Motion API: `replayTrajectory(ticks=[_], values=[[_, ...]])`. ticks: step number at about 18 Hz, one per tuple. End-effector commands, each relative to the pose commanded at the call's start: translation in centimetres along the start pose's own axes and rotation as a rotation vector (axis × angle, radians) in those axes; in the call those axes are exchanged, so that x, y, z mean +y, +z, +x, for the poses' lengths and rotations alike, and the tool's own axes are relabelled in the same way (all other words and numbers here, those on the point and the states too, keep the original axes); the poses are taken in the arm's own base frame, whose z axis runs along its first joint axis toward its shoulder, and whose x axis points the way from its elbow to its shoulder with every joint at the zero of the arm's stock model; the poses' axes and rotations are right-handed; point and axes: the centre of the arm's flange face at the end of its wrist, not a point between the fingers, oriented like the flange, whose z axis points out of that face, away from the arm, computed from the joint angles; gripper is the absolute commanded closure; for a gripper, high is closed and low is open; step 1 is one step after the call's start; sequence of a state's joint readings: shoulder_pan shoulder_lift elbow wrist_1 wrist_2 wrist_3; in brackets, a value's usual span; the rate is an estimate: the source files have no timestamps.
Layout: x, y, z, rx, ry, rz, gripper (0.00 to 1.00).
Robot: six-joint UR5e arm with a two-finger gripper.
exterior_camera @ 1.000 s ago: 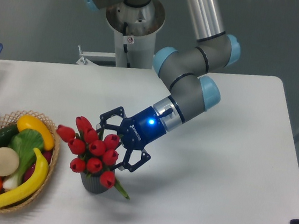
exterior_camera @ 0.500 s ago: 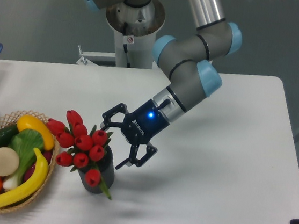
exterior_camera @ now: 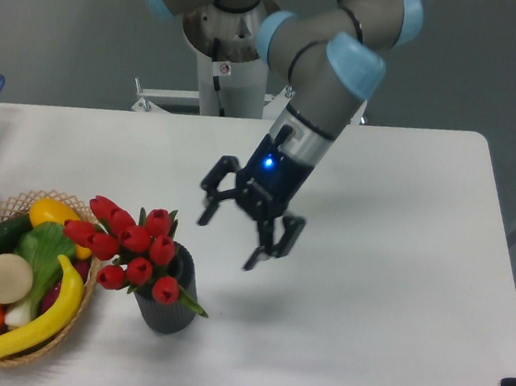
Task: Insert the flowers into the vase
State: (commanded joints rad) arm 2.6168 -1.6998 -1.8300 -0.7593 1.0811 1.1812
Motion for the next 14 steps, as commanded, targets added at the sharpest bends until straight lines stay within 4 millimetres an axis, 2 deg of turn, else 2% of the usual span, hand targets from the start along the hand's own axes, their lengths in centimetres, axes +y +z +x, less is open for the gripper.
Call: replayTrajectory(ticks=[4,8,11,14], values=[[2.8,-4.5,-2.4,-0.105,-0.05,-0.05,0.0],[4.7,-8.1,-2.8,-0.171,-0.016,-0.204,0.0],[6.5,-10.8,-3.0,-0.159,0.041,-0.272,0.0],[7.3,-14.2,-2.6,-0.113,0.079,-0.316,0.0]])
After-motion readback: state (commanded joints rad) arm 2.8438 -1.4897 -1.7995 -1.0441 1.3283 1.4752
